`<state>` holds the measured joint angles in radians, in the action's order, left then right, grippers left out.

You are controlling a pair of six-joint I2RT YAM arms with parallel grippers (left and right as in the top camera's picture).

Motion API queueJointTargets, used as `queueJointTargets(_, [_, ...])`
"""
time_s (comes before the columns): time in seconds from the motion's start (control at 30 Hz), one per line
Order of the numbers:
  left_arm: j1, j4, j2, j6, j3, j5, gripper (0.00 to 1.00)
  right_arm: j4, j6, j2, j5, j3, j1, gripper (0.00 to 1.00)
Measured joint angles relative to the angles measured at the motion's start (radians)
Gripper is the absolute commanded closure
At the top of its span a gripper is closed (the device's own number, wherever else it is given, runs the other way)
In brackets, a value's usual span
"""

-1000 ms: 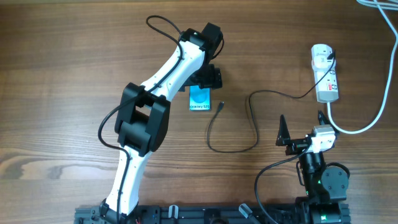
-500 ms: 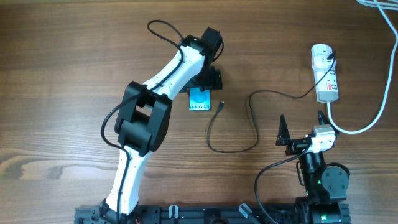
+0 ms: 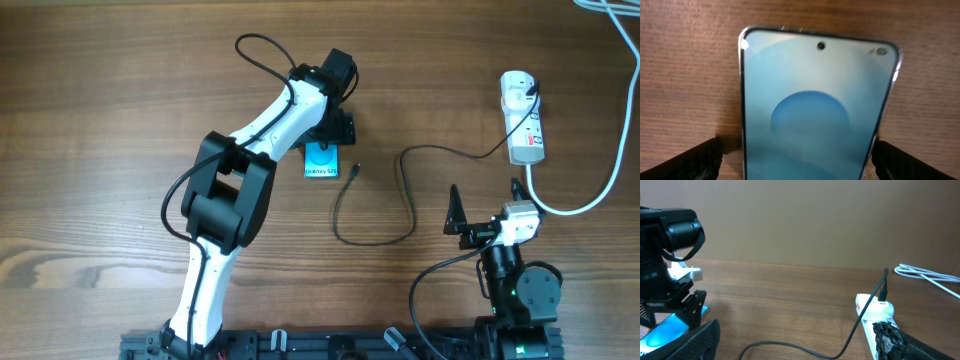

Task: Plug charger to phone and switch on socket
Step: 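Lift the phone with the left gripper and hold it upright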

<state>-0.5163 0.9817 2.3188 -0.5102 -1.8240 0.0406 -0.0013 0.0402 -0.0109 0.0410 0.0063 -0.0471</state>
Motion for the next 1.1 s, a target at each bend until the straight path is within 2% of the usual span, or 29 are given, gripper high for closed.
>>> queueJointTargets(0.17, [0.000, 0.034, 0.000, 0.000, 0.000, -0.008, 0.02, 0.000, 0.000, 0.000, 0.000, 0.000, 0.000, 0.00])
queueJointTargets(0.2, [0.000, 0.036, 0.000, 0.000, 0.000, -0.010, 0.08, 0.000, 0.000, 0.000, 0.000, 0.000, 0.000, 0.00])
queueJointTargets(0.27, [0.000, 0.042, 0.000, 0.003, 0.000, -0.012, 0.27, 0.000, 0.000, 0.000, 0.000, 0.000, 0.000, 0.00])
queueJointTargets(0.37, [0.000, 0.047, 0.000, 0.006, 0.000, -0.019, 0.30, 0.000, 0.000, 0.000, 0.000, 0.000, 0.000, 0.00])
queueJointTargets(0.7, [0.001, 0.063, -0.008, 0.007, 0.006, -0.024, 0.31, 0.000, 0.000, 0.000, 0.000, 0.000, 0.000, 0.00])
queueJointTargets(0.83, [0.002, 0.105, -0.069, 0.007, 0.043, -0.024, 0.31, 0.000, 0.000, 0.000, 0.000, 0.000, 0.000, 0.00])
queueJointTargets(0.97, [0.011, 0.137, -0.277, 0.007, 0.046, -0.042, 0.31, 0.000, 0.000, 0.000, 0.000, 0.000, 0.000, 0.00])
queueJointTargets(1.1, [0.038, 0.152, -0.502, 0.007, 0.045, -0.167, 0.30, 0.000, 0.000, 0.000, 0.000, 0.000, 0.000, 0.00])
